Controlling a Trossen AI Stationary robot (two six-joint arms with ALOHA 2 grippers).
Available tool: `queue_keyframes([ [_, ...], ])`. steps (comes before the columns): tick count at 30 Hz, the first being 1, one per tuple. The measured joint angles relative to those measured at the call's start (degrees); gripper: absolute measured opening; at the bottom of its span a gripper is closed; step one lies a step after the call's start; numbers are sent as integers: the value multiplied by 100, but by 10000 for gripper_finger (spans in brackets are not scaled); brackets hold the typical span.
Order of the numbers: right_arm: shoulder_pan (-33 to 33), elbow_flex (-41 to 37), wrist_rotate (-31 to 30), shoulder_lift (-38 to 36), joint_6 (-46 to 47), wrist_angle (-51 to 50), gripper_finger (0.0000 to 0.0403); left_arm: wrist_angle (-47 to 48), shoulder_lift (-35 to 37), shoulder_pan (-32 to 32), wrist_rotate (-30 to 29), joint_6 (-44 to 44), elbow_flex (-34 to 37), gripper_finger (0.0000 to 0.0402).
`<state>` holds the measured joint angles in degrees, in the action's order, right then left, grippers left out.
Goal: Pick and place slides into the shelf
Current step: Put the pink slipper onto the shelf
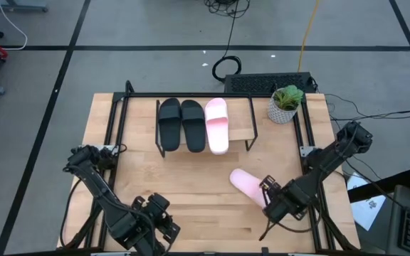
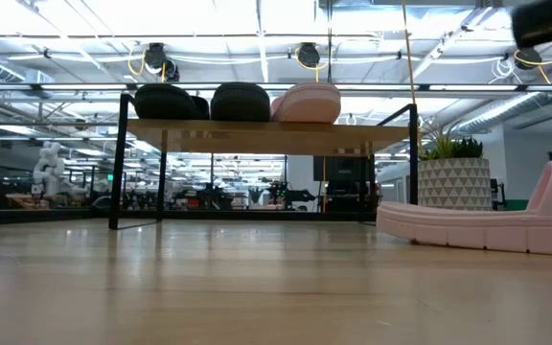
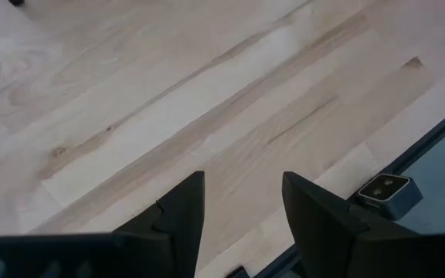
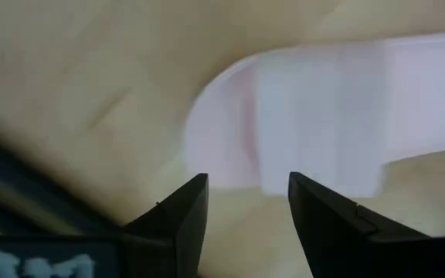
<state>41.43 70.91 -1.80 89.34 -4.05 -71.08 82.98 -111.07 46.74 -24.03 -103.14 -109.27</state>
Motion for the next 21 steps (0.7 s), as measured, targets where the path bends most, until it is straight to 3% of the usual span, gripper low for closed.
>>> queue_keyframes([
  [2,78,0,-247,2,248,81,171,-2,0,-49,0,78,0,172],
  [12,509,-375,-281,2,1348,332,171,-56,0,-139,2,249,0,172],
  [21,858,-417,-932,2,2342,357,171,-375,0,-157,-150,301,0,172],
])
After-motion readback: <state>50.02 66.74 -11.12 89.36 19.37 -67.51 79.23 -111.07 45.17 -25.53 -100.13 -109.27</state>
